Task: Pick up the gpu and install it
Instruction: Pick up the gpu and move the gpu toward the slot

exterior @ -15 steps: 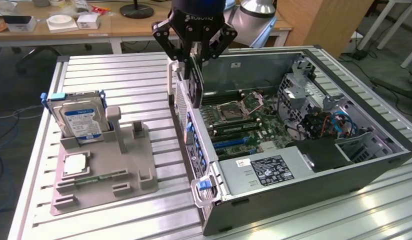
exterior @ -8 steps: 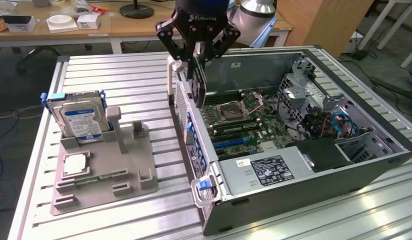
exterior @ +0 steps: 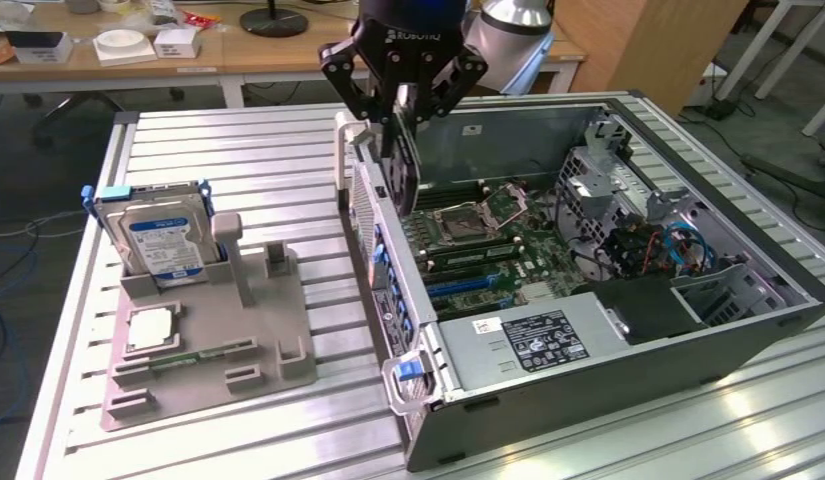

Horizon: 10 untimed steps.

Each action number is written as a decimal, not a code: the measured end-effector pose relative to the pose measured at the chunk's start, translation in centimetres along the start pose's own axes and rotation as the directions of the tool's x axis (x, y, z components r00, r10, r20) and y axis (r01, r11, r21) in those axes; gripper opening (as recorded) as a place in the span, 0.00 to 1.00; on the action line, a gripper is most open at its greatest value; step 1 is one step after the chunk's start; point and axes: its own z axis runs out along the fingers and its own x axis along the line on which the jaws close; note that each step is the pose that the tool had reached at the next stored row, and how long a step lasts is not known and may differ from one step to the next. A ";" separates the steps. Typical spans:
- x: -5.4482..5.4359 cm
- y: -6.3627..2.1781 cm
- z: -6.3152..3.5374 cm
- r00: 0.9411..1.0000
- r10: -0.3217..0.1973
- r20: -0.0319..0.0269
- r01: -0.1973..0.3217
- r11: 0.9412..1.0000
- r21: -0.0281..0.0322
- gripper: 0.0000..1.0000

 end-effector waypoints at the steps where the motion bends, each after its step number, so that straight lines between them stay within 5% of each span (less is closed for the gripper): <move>1: -0.1 0.00 0.00 1.000 0.000 0.000 0.000 1.000 0.000 0.27; 10: -1.4 0.04 0.02 1.000 0.000 -0.002 0.000 1.000 0.000 0.27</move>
